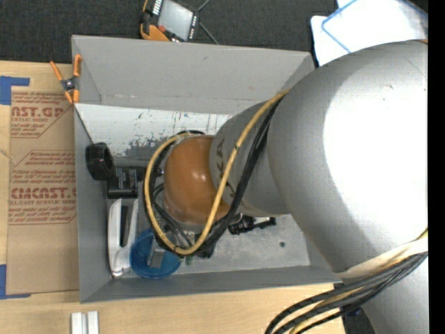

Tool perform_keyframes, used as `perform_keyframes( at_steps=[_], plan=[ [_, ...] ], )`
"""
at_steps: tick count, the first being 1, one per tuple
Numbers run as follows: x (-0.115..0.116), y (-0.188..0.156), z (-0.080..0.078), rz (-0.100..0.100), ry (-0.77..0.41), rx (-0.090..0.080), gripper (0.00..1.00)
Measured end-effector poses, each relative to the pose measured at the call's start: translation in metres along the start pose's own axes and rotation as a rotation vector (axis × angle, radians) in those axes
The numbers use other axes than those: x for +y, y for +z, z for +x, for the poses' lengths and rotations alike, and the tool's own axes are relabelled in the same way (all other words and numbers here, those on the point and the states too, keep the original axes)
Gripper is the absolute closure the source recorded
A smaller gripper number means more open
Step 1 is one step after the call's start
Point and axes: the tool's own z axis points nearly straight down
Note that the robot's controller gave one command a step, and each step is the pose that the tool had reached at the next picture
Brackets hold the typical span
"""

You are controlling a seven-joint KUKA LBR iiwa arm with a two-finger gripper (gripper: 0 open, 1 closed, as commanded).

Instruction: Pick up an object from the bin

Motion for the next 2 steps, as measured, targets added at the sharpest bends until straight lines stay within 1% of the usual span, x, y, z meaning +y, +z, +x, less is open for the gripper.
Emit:
perform_keyframes(
  at_steps=[1,2],
  plan=[
    [0.0,-0.001,0.0,0.0,0.0,0.0,1.0],
    [-0.001,-0.018,0.002,0.004,-0.001,0.008,1.0]
  ],
)
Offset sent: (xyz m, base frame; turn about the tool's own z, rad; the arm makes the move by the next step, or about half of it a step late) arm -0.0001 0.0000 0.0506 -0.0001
